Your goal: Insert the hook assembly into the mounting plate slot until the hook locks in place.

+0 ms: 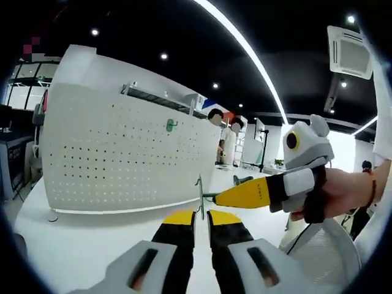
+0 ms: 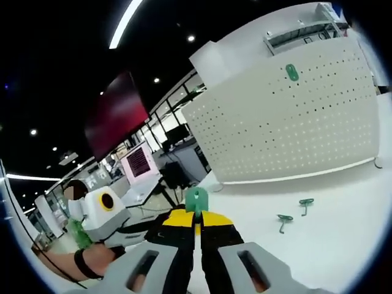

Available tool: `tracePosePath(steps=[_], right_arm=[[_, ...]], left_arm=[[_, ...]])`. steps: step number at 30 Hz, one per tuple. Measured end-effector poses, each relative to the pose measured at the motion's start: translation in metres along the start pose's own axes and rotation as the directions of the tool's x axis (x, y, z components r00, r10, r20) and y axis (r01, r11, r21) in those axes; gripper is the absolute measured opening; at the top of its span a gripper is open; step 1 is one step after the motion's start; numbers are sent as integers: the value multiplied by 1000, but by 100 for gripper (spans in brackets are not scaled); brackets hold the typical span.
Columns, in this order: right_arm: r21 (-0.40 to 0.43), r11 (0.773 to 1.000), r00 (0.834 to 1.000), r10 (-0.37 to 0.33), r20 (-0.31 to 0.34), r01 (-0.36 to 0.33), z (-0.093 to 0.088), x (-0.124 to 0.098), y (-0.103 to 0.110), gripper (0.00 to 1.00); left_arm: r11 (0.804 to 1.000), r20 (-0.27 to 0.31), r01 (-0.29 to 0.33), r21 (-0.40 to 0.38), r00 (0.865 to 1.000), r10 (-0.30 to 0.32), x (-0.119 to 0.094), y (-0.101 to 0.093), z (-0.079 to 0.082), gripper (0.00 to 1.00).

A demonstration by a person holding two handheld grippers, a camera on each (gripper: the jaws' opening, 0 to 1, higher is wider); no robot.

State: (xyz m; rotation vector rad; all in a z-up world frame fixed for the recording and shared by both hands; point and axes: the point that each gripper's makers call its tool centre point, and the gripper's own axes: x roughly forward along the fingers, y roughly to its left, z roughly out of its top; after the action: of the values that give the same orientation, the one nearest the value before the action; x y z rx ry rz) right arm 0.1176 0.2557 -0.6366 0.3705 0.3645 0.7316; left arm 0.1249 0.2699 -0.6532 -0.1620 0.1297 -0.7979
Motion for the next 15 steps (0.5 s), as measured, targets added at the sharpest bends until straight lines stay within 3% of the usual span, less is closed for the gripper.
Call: tracePosePath(steps=[15], right_arm=[[-82, 993, 996, -85, 18, 86, 18, 6, -20, 1]], left_arm=[[1000, -8, -19, 5, 1000, 19, -10, 12, 3, 16]])
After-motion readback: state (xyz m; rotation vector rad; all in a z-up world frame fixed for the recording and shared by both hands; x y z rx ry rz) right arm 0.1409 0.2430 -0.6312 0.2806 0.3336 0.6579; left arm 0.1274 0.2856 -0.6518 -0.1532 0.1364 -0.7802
